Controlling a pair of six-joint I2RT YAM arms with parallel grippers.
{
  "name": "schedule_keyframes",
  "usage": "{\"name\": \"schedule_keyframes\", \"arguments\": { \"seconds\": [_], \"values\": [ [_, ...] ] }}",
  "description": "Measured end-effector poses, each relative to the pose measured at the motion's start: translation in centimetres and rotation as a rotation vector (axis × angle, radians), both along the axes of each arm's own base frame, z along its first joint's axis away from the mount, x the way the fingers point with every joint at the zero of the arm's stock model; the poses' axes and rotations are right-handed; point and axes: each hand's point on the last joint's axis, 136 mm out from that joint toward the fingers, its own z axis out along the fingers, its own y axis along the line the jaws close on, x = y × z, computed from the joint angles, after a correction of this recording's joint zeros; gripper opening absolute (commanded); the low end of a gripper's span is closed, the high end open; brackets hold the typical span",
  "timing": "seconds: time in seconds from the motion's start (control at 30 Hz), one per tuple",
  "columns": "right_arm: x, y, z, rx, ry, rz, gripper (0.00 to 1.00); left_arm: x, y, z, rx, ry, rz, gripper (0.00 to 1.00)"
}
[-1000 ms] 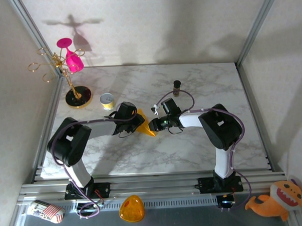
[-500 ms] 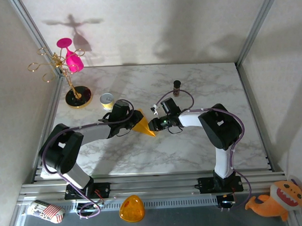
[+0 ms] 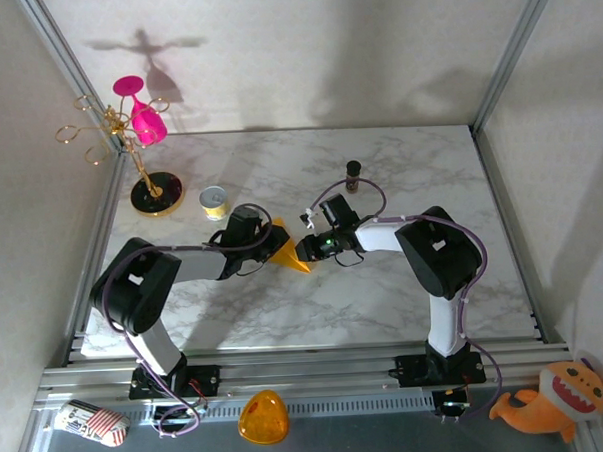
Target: Fold a paper plane with a square sheet of paper (pick it up from the middle)
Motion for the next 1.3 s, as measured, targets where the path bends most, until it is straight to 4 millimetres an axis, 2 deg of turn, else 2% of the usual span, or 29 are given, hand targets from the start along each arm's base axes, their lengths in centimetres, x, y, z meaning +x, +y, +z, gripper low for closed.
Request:
{"name": "schedule_keyframes", "arguments": {
  "seconds": [0.43,1.3],
  "values": [
    [0.0,0.0,0.0,-0.004,0.006,-0.001,0.21,-0.2,-0.2,-1.7,-0.001,0.021,-0.014,0.18],
    [0.0,0.0,-0.2,-0.011,0.016,0.000,0.21,-0.2,-0.2,-2.6,0.004,0.031,-0.014,0.18]
  ]
}}
